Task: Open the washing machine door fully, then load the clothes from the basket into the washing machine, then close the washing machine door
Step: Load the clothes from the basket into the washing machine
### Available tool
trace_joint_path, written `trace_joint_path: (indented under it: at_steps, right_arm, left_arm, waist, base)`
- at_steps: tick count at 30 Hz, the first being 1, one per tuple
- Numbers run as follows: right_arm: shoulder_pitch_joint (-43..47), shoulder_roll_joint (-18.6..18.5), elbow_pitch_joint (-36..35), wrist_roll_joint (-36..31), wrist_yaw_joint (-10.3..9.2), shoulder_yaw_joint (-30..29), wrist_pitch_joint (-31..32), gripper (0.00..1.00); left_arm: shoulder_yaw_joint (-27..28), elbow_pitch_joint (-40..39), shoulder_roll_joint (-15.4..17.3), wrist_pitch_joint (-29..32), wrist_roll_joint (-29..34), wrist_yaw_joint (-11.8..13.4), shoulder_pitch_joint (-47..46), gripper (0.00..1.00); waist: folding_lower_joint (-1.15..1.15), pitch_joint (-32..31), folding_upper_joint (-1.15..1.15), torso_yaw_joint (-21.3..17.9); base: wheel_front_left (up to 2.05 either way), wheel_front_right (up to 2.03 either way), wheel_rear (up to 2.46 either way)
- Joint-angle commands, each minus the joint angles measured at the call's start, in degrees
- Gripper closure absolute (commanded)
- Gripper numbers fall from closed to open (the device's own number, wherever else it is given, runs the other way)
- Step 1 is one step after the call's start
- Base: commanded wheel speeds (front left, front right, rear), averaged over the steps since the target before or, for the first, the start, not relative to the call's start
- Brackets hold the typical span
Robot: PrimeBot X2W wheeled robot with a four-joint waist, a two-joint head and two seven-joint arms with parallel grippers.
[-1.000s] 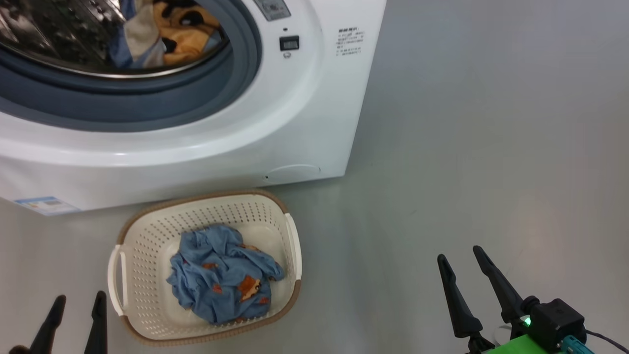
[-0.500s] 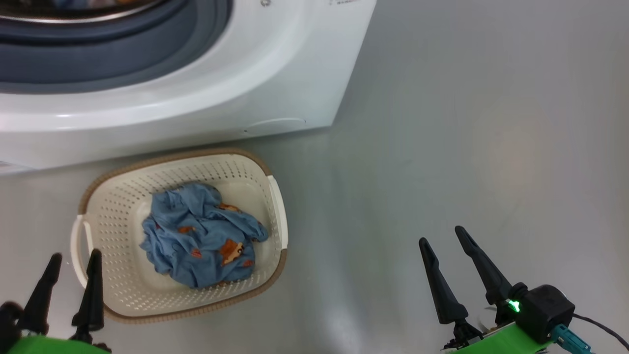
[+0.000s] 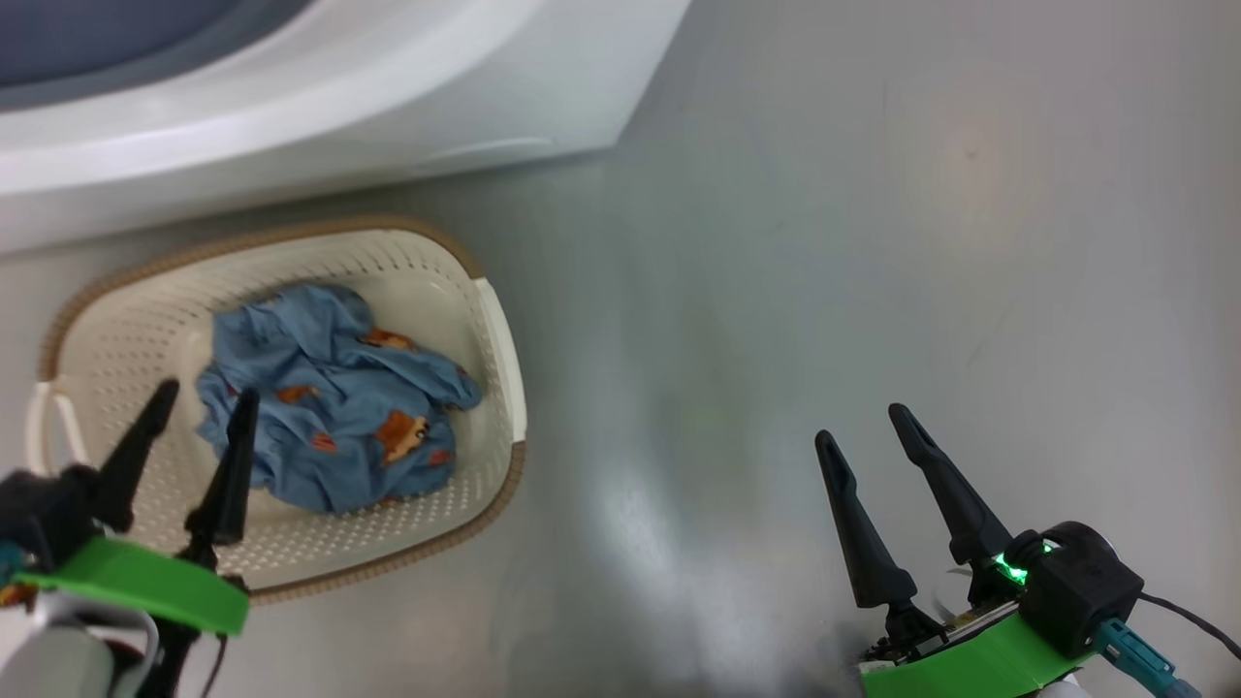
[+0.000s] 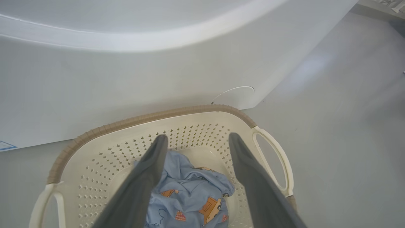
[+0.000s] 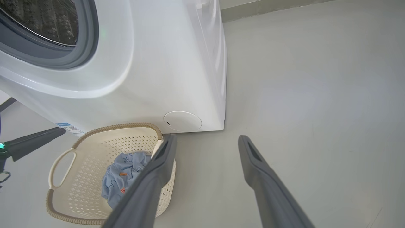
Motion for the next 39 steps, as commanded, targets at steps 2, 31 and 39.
trace_joint_path:
  at_steps: [2,31,39]
  right_arm:
    - [0.36,-0.17,-1.74,1.03,0.09,1.96,-0.27,0.00]
    - [0.69,-0.17,-4.42,2.56,0.09,5.25,-0.27,0.00]
    - [1.64,-0.17,-5.14,3.19,0.09,6.50,-0.27,0.00]
  left_arm:
    - [1.31,0.46,2.57,-0.36,0.19,-0.13,-2.51,0.00]
    - [-14.23,22.71,8.14,-0.36,3.19,-0.13,-22.47,0.00]
    - [-15.53,30.35,8.77,-0.36,2.72,-0.13,-26.80,0.00]
  waist:
    - [0.00,4.03,0.00,-1.85]
    - [0.00,17.12,0.00,-5.98]
    - [0.00,18.47,0.00,-7.50]
  base:
    - [0.00,0.00,0.00]
    - [0.00,0.00,0.00]
    - [0.00,0.00,0.00]
